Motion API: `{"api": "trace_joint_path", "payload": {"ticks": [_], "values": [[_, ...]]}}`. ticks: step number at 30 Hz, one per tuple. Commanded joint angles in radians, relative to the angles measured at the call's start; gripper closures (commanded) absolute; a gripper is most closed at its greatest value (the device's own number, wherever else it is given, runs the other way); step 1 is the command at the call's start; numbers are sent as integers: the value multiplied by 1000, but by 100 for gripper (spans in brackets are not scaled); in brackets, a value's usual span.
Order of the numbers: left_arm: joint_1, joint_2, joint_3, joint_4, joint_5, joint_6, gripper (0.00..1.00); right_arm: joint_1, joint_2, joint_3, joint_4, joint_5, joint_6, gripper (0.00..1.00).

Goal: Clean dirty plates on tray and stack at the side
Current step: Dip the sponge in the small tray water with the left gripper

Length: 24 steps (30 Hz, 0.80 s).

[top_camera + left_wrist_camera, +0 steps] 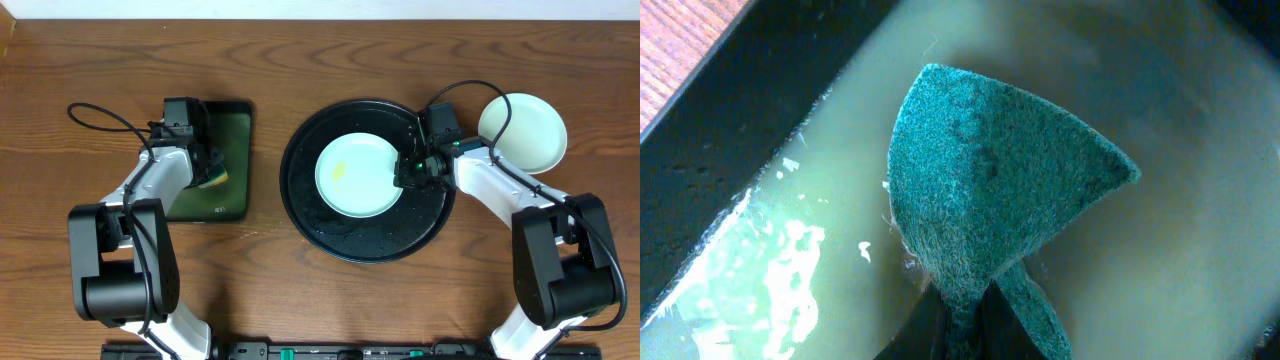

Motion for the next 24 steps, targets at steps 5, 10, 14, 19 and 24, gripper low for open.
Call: {"api": "trace_joint_path", "payload": {"ticks": [5, 10, 14, 19, 24], "values": [[11, -43, -12, 5, 21, 48, 92, 15, 13, 6, 2, -11, -23, 99], [11, -159, -12, 6, 43, 43, 92, 15, 13, 6, 4, -11, -22, 99], [11, -161, -13, 5, 43, 43, 93, 15, 13, 6, 6, -11, -22, 99], [10, -85, -15, -2, 43, 43, 93, 15, 13, 6, 6, -11, -22, 99], [11, -14, -15, -8, 34, 44, 93, 15, 13, 6, 6, -11, -22, 99]]}}
